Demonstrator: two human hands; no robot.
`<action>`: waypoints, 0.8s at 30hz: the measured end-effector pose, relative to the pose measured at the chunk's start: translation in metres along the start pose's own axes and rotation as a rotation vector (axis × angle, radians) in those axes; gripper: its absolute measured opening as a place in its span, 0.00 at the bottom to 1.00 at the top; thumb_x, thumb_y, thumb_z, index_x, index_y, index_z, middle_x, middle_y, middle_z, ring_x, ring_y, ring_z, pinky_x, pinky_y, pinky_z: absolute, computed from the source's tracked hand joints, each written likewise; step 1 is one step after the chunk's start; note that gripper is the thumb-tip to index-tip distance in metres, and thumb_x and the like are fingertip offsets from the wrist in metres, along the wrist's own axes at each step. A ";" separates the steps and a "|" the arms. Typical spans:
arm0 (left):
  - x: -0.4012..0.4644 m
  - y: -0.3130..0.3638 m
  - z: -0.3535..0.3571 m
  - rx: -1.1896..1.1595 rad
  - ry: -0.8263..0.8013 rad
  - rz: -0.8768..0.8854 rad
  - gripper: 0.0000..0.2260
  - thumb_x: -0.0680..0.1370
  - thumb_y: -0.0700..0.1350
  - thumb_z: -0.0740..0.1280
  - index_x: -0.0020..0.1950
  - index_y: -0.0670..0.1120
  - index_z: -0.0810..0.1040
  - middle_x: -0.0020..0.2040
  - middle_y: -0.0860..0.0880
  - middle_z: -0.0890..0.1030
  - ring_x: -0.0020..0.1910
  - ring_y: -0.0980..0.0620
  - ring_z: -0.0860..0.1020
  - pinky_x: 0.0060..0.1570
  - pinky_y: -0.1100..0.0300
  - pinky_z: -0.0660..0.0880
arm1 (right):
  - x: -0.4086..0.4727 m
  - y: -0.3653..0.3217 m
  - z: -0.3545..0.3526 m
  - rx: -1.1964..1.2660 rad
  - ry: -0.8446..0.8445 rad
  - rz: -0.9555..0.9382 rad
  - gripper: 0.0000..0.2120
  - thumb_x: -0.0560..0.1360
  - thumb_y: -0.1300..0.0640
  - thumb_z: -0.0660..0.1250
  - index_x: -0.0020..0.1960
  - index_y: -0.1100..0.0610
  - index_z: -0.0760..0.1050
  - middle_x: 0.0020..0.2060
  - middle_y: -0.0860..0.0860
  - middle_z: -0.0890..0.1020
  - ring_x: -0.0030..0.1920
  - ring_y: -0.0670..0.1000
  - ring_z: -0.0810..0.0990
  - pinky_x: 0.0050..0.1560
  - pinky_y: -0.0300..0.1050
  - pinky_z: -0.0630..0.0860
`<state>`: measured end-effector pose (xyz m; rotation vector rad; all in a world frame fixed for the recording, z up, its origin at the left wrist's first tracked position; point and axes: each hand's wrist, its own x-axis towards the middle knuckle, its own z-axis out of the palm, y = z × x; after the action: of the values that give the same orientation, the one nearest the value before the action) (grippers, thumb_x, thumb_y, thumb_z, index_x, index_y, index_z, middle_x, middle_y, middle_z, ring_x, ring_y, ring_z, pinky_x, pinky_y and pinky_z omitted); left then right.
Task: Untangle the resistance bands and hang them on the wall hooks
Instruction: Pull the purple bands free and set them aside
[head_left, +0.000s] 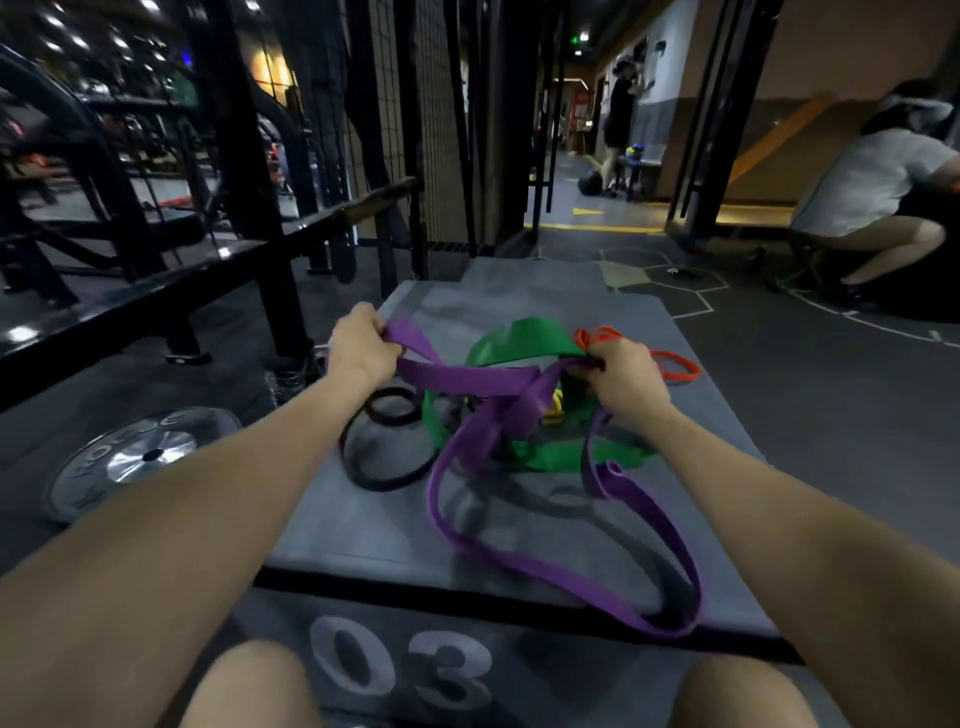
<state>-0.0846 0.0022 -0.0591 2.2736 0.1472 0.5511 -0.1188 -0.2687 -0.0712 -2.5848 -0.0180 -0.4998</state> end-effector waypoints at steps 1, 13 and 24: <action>0.007 0.003 -0.008 -0.011 0.040 -0.013 0.08 0.72 0.36 0.67 0.47 0.41 0.70 0.44 0.43 0.74 0.44 0.46 0.72 0.42 0.59 0.66 | 0.008 -0.004 -0.006 0.029 0.057 0.005 0.08 0.75 0.59 0.65 0.45 0.63 0.78 0.42 0.64 0.81 0.46 0.62 0.79 0.40 0.47 0.69; -0.050 -0.049 0.014 0.511 -0.580 0.025 0.11 0.70 0.40 0.71 0.50 0.39 0.79 0.51 0.41 0.81 0.48 0.46 0.78 0.49 0.56 0.74 | 0.000 0.021 0.029 -0.163 -0.380 0.137 0.38 0.64 0.43 0.75 0.63 0.66 0.68 0.59 0.61 0.73 0.55 0.58 0.73 0.45 0.43 0.66; -0.094 -0.054 0.085 -0.073 -0.506 -0.140 0.16 0.73 0.49 0.70 0.56 0.39 0.78 0.50 0.45 0.82 0.49 0.49 0.79 0.51 0.57 0.74 | -0.031 0.016 0.046 -0.067 -0.246 -0.133 0.15 0.69 0.54 0.73 0.48 0.58 0.69 0.47 0.54 0.70 0.44 0.54 0.71 0.46 0.46 0.69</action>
<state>-0.1291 -0.0431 -0.1815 2.2359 0.0321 -0.0972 -0.1298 -0.2578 -0.1272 -2.7073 -0.2633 -0.2289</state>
